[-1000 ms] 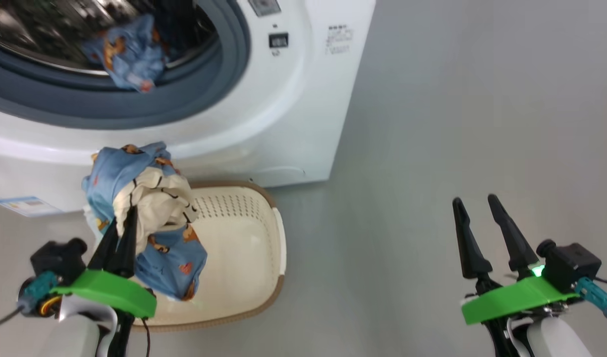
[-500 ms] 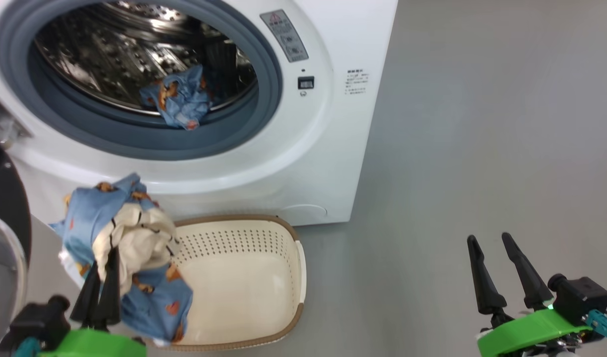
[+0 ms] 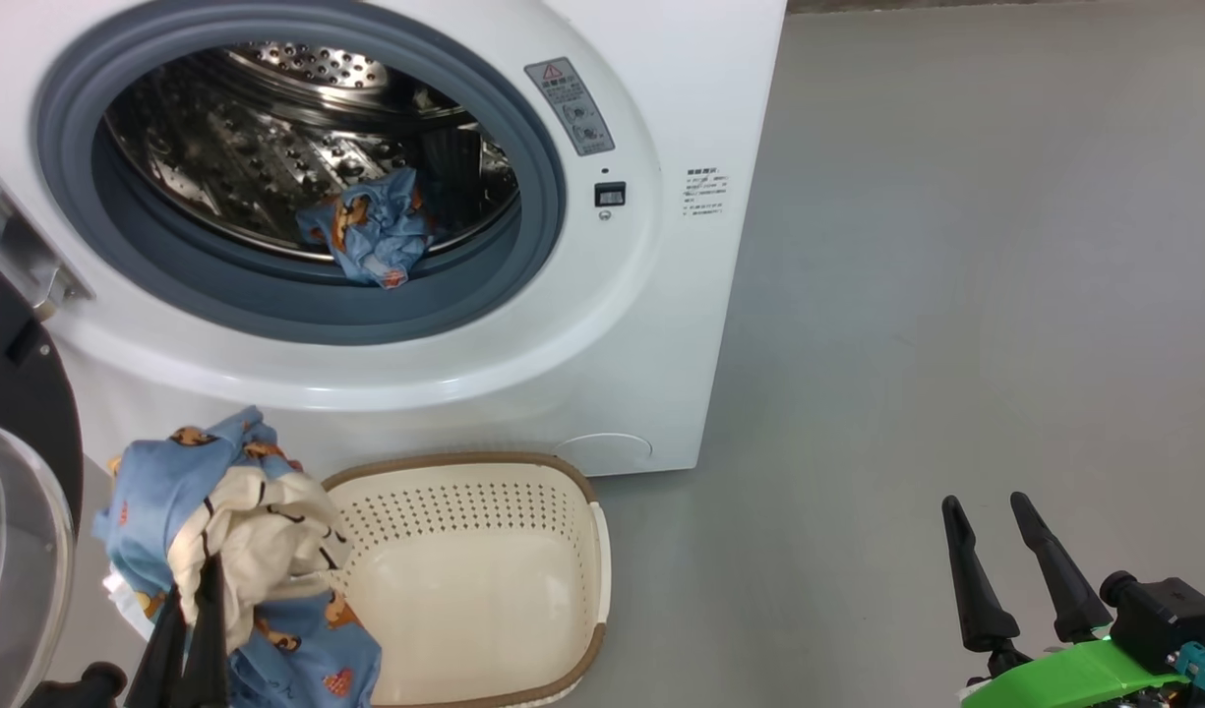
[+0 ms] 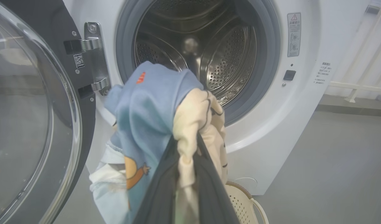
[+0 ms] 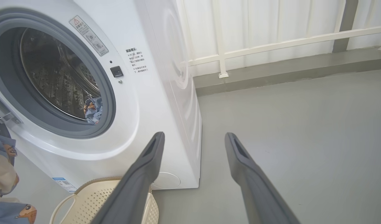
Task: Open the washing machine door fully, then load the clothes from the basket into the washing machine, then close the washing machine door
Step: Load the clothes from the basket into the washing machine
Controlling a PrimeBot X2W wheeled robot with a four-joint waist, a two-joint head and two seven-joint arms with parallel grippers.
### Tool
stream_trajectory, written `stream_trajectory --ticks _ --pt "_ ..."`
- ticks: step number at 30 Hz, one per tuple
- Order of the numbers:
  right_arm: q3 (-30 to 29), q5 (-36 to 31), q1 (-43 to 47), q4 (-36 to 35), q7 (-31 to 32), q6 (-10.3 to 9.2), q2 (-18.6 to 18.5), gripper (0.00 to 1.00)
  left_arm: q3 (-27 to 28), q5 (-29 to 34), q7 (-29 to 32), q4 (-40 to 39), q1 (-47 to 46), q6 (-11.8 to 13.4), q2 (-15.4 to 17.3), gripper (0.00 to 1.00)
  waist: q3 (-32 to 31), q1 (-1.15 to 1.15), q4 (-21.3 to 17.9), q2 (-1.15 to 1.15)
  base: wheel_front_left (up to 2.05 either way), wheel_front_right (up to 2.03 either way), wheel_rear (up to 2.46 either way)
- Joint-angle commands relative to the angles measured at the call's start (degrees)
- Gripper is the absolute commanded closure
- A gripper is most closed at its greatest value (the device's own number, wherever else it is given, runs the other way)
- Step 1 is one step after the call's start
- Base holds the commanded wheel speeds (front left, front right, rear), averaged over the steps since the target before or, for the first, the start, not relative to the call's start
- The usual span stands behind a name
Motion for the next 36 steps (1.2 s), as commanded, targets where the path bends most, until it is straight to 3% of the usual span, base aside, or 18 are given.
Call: stream_trajectory --ticks 1,18,27,36 --pt "1.1 0.5 0.1 -1.6 -0.5 0.32 -0.8 0.00 2.2 0.3 -0.8 -1.9 -0.9 -0.1 0.4 1.00 0.0 0.00 -0.3 0.00 0.00 0.00 0.00" --pt "1.9 -0.1 -3.3 -2.7 -0.5 0.32 0.9 0.00 -0.4 -0.5 -0.8 0.2 -11.4 -0.1 2.7 1.00 8.3 0.00 -2.3 0.00 0.00 0.00 0.00" --pt "2.8 -0.4 -8.6 -2.9 -0.5 0.32 2.9 0.00 -1.3 -1.8 -0.8 5.2 -29.0 -0.1 7.9 1.00 17.3 0.00 -4.3 0.00 0.00 0.00 0.00" --pt "4.5 -0.1 -13.5 -3.0 -0.5 0.32 4.1 0.00 -4.6 -3.9 -0.5 18.5 -48.2 -0.1 13.2 1.00 24.0 0.00 -7.6 0.00 0.00 0.00 0.00"
